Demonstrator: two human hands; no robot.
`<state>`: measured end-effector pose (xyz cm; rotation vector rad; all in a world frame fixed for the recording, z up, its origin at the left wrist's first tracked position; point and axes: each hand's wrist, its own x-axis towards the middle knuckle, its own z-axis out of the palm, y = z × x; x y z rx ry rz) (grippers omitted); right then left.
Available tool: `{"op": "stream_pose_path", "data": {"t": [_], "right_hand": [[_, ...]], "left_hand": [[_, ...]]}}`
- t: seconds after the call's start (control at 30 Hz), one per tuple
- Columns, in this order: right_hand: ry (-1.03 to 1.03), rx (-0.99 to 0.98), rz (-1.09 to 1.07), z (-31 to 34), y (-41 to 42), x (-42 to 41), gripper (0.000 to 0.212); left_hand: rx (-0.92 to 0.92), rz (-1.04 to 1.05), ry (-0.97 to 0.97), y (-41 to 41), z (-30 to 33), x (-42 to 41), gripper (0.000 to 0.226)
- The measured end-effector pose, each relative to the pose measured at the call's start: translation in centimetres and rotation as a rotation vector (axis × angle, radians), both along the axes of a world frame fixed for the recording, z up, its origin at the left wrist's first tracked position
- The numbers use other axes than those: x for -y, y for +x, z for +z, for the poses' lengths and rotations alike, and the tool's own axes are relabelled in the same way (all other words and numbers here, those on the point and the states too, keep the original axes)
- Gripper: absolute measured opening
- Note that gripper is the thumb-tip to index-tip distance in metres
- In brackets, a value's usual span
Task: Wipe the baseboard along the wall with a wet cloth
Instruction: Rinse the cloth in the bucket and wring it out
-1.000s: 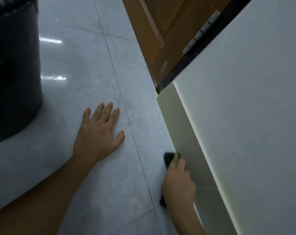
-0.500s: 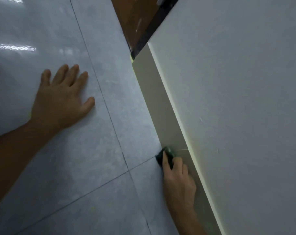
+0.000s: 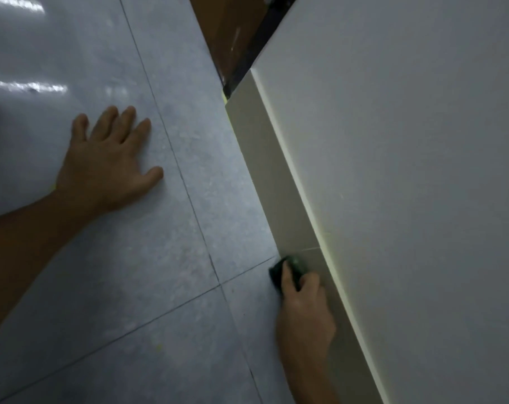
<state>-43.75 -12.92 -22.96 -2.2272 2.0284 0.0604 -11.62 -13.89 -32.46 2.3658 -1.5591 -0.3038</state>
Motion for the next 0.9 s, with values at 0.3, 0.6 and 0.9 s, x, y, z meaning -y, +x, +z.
{"op": "stream_pose_path", "data": {"t": [0.3,0.6,0.9], "right_hand": [[0.079,0.474,0.045,10.4,2.4,-1.8,0.063],[0.053,0.714,0.147,24.4,5.3,-7.9,0.064],[0.472,1.171,0.059,31.7,6.3,-14.4,0.059]], "left_hand": [[-1.047,0.084,-0.016,-7.3,13.7,-2.2,0.041],[-1.212,-0.125,0.176,-10.0,32.5,-10.1,0.029],[-1.308,0.039,-0.27,-9.6,41.6,-19.3,0.027]]}}
